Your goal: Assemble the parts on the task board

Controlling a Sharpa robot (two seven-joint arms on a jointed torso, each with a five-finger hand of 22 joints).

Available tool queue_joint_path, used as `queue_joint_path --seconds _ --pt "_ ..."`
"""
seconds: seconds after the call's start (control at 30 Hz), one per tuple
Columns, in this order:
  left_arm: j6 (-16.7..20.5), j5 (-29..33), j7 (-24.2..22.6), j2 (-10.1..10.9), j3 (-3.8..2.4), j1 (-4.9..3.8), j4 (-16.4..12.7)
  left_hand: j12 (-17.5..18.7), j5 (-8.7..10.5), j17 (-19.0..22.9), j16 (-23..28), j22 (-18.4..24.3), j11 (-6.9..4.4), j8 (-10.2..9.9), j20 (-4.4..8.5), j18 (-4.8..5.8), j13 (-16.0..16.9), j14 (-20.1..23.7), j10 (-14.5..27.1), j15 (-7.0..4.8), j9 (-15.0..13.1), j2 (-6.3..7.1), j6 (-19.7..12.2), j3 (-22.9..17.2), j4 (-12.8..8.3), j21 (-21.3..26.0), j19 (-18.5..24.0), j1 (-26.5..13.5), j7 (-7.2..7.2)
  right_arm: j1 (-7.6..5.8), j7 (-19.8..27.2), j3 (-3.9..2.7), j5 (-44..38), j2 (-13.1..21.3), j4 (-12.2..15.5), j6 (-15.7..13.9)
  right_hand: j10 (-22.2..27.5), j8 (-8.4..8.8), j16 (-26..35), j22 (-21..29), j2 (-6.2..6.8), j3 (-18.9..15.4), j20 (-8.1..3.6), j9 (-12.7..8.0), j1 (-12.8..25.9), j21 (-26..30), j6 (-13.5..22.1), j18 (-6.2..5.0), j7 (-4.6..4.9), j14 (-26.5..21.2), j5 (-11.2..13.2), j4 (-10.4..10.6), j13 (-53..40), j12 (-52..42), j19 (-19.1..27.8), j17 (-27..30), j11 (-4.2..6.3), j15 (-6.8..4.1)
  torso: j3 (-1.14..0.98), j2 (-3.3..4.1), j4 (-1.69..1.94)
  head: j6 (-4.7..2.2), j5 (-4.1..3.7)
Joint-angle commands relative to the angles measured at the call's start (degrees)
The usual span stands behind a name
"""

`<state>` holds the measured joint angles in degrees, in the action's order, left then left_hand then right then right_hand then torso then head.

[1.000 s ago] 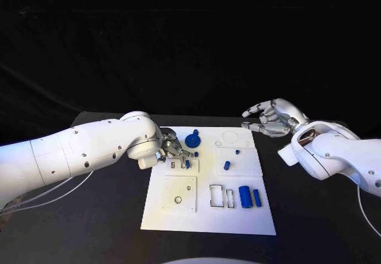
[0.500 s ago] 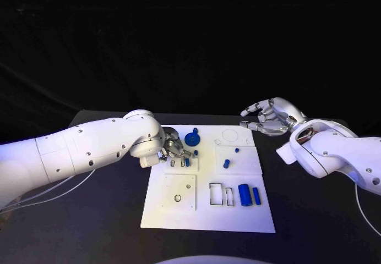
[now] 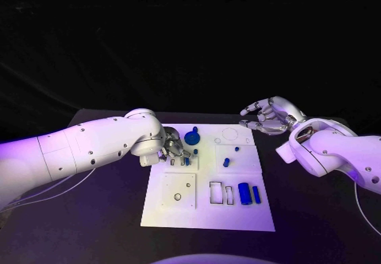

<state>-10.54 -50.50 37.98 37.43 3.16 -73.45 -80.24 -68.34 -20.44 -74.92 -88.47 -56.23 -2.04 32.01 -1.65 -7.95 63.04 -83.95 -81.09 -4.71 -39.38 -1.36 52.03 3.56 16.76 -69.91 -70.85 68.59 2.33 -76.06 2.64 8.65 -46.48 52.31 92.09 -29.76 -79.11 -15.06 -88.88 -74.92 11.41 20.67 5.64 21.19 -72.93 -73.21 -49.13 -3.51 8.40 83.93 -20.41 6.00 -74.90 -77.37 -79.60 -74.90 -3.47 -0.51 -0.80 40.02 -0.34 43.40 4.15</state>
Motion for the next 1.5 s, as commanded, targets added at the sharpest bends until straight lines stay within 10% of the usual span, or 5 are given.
queue_joint_path --seconds 0.03,0.8,0.93,1.07,1.5 --pt "-1.97 -0.32 0.18 -0.21 0.0 -0.06 -0.11 -0.38 -0.38 -11.95 -0.33 -0.16 -0.17 -0.22 0.15 1.11 0.09 -5.42 0.04 -0.39 -0.21 0.19 0.02 -0.35 -0.08 -0.35 -0.1 1.25 -0.31 0.06 -0.13 0.01 -0.58 -0.1 -0.01 0.87 0.4 0.22 0.13 -1.92 -0.06 0.15 -0.01 0.08 0.67 0.22 0.24 -1.11 -0.1 5.2 0.01 0.05 -0.36 0.12 0.38 -11.87 -0.04 0.01 0.02 -0.01 0.08 0.08 -0.04" --pt "-2.09 2.93 -0.54 -0.44 0.02 -0.06 -0.26 -0.2 1.25 -11.93 -0.35 -1.32 -0.5 -0.32 0.44 1.11 0.29 -5.36 0.42 -0.67 -2.01 -0.4 -0.2 -8.46 -0.33 -0.43 0.42 11.12 -0.73 0.21 -0.84 0.06 -0.55 -0.49 -0.47 1.25 0.19 0.19 0.0 -2.09 -0.2 0.35 -0.01 0.13 0.77 0.02 0.22 -1.06 -0.11 5.3 -0.08 0.23 -0.56 -0.09 0.21 -12.21 -0.02 -0.01 -0.09 0.0 0.06 0.27 0.11" --pt "-1.94 3.88 -1.03 -0.28 0.03 -0.06 -0.39 0.0 10.78 -11.91 -0.35 -2.04 -0.48 0.58 0.49 1.17 0.3 -5.34 0.51 -0.72 -3.58 1.97 -0.63 -19.07 -0.16 -0.44 0.52 12.46 -0.77 0.24 -0.93 0.08 -0.55 -0.57 -0.57 1.32 0.19 0.19 0.0 -2.09 -0.2 0.35 -0.01 0.13 0.77 0.02 0.22 -1.06 -0.11 5.3 -0.08 0.23 -0.56 -0.09 0.21 -12.21 -0.02 -0.01 -0.1 -0.05 0.01 0.27 0.12" --pt "-1.19 4.98 -1.72 0.13 -0.01 -0.05 -0.81 1.47 13.24 -10.82 0.06 -2.56 -0.38 5.49 0.36 1.13 -1.13 -5.04 1.07 -0.91 -7.99 10.11 -1.6 -42.46 -2.09 0.27 1.24 5.56 -0.83 0.29 -1.07 0.11 -0.55 -0.7 -0.75 1.48 0.19 0.19 0.0 -2.09 -0.2 0.35 -0.01 0.13 0.77 0.02 0.22 -1.06 -0.11 5.3 -0.08 0.23 -0.56 -0.09 0.21 -12.21 -0.02 -0.01 -0.04 -0.03 -0.04 0.21 0.12" --pt "3.46 6.91 -2.45 2.16 -0.31 -0.03 -3.02 2.44 15.83 -10.25 0.28 -3.44 -0.65 8.32 0.54 1.01 -2.19 -4.91 1.22 -0.77 -9.55 11.51 -1.72 -51.95 -8.73 0.48 1.22 0.36 -0.85 0.48 -1.41 0.16 -0.5 -0.81 -0.99 2.04 0.32 0.19 0.05 -1.87 -0.19 0.47 -0.01 0.15 0.74 0.32 0.26 -1.14 -0.12 5.26 -0.18 0.24 -0.37 0.06 0.37 -12.08 -0.01 -0.02 0.0 0.01 0.17 -0.05 0.09"
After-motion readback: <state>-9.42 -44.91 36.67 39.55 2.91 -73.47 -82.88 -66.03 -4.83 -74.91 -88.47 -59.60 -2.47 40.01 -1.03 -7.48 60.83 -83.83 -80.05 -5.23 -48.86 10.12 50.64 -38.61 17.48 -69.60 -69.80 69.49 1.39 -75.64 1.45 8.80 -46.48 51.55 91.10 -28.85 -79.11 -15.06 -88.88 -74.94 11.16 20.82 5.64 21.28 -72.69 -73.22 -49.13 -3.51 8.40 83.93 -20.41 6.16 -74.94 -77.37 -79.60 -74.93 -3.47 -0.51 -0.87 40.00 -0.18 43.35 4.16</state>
